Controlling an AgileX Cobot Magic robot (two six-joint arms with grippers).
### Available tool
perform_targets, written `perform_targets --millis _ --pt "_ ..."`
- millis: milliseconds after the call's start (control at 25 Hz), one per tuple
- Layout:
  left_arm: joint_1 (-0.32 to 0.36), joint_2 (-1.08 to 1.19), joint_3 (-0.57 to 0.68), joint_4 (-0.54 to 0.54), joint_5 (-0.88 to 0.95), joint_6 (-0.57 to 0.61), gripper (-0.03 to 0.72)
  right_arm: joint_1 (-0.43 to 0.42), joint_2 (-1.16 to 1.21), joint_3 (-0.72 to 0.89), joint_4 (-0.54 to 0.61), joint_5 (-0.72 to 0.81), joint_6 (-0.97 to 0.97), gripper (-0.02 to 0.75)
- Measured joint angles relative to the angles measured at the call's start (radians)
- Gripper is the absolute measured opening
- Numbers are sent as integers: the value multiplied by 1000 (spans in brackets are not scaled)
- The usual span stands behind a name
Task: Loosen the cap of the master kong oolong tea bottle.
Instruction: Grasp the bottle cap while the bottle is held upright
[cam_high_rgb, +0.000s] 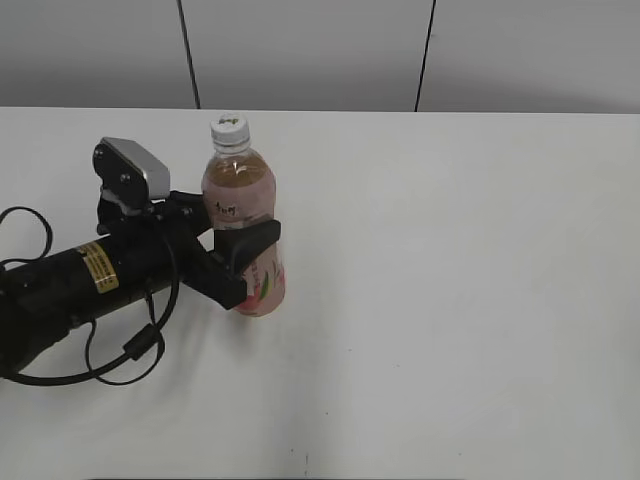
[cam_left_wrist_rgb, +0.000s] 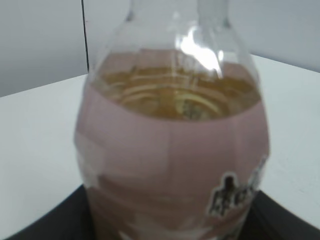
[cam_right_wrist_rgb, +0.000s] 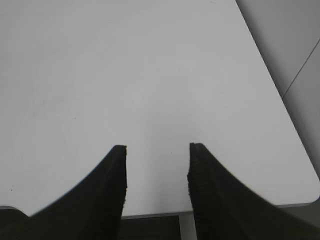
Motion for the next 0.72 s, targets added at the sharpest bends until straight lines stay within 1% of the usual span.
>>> perform_targets --millis 240,440,600,720 --pt "0 0 -1 29 0 3 394 0 0 0 3 0 0 315" --pt "2 0 -4 77 1 5 394 0 21 -5 15 -18 -7 315" --pt "2 0 -5 99 1 5 394 0 204 -34 32 -46 -36 315" --pt "2 0 -7 114 1 5 394 0 385 -70 73 -73 -61 315"
